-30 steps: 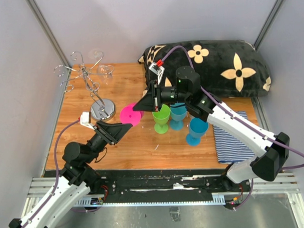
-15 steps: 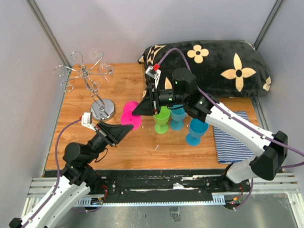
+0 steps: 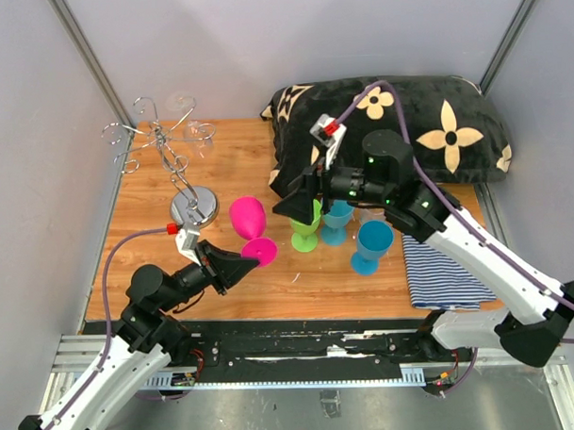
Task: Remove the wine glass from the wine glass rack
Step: Place the wine glass at the center of the board.
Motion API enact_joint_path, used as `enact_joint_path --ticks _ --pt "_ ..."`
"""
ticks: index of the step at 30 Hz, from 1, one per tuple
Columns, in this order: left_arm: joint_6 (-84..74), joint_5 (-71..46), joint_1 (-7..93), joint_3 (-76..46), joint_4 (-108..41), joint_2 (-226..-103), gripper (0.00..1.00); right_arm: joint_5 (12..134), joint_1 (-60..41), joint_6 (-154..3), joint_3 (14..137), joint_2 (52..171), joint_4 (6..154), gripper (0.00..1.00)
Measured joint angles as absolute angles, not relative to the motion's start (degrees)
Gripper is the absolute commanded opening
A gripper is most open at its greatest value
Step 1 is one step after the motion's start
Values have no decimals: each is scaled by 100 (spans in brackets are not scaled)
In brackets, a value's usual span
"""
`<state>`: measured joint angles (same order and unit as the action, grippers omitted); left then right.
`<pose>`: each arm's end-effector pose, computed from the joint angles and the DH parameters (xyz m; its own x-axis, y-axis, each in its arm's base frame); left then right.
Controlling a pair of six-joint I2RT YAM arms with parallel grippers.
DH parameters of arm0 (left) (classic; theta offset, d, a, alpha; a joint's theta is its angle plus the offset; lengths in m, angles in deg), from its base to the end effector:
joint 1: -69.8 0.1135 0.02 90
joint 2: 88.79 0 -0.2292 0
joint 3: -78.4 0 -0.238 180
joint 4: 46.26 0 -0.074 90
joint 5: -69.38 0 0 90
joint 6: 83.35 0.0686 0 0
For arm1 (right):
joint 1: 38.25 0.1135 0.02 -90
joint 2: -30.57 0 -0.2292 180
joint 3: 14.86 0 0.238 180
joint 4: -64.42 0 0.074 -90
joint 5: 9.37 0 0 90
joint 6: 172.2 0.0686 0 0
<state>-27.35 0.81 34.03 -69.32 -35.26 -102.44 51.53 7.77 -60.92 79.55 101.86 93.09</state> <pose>0.1147 -0.1135 0.2619 -0.3793 -0.3683 -0.8488 0.7549 0.4073 -0.5140 0.1834 0.2381 0.4111 -0.4128 0.0289 -0.9104 -0.8747 0.2661 0.4051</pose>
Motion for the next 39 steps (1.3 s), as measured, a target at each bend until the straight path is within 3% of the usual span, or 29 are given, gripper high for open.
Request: enact_joint_path --ticks 7,16,18,20,29,34,39 --pt "-958 1630 3403 -6932 -3633 -10546 0 5444 -130 -6151 7953 9906 9637 81" --pt "231 3510 3403 -6935 -3869 -10882 0 3968 -456 -6121 8093 10433 10114 81" --pt "249 3657 3403 -6939 -3996 -10788 1 3664 -456 -6094 8211 10710 10286 79" --pt "247 3744 3403 -6941 -4079 -10666 1 3420 -456 -6077 8268 10949 10452 70" --pt "229 3862 3403 -6987 -4122 -10255 0 2266 -226 -5972 8285 11495 10796 64" --pt "242 3925 3401 -6987 -4122 -10253 0 2169 -187 -5976 8289 11499 10809 68" --pt "257 3866 3401 -6987 -4015 -10262 0 3299 -185 -6011 8296 11379 11018 72"
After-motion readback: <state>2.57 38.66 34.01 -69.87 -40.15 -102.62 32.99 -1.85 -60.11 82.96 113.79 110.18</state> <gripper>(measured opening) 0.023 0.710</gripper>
